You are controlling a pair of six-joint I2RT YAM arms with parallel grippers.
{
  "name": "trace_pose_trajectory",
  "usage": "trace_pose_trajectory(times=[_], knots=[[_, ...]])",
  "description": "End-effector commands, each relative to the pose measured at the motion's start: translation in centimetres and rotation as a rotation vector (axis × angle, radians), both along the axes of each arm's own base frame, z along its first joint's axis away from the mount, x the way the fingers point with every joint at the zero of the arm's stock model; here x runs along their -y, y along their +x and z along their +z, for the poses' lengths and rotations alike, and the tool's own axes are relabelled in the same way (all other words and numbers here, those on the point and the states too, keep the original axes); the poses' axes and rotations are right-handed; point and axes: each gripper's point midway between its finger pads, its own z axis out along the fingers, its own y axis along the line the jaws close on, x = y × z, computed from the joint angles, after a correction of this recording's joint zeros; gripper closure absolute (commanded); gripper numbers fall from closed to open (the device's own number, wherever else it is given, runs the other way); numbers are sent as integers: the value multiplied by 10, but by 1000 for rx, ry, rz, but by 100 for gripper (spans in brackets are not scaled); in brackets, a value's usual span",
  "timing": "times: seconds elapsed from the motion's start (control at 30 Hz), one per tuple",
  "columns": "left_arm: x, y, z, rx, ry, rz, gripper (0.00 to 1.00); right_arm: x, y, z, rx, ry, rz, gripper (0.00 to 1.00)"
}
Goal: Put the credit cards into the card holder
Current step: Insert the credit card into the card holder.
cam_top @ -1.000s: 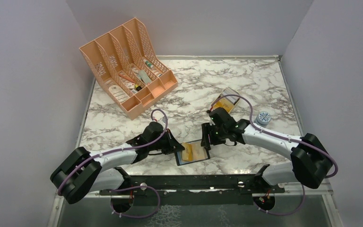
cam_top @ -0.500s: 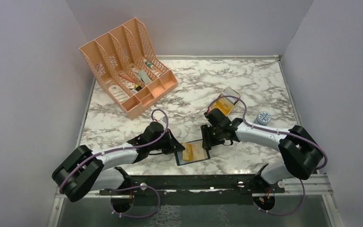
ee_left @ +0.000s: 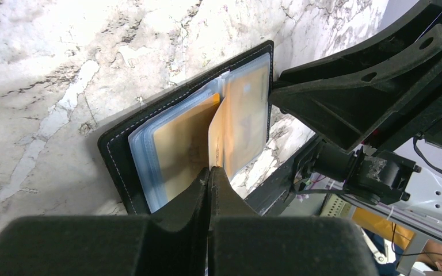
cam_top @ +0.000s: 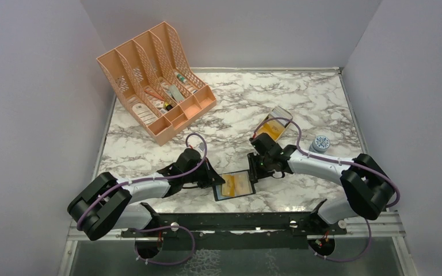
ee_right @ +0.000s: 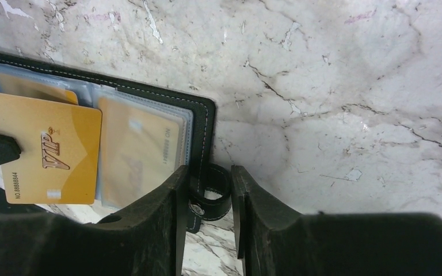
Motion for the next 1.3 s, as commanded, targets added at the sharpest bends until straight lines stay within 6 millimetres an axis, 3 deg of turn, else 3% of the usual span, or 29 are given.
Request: trace_pose_trajectory(times=[0.0, 0.47, 0.87, 1.27], knots=[[-1, 0, -2, 13, 4, -11, 100, 1, -13, -2, -26, 14, 8, 69], [1, 4, -11, -8, 24, -4, 100, 1, -26, -5, -41, 22, 14, 73], [6, 9, -3, 5, 0, 6, 100, -1, -23, -3, -27, 15, 21, 76], [4, 13, -19, 6, 52, 7, 100, -1, -24, -1, -25, 20, 22, 76]])
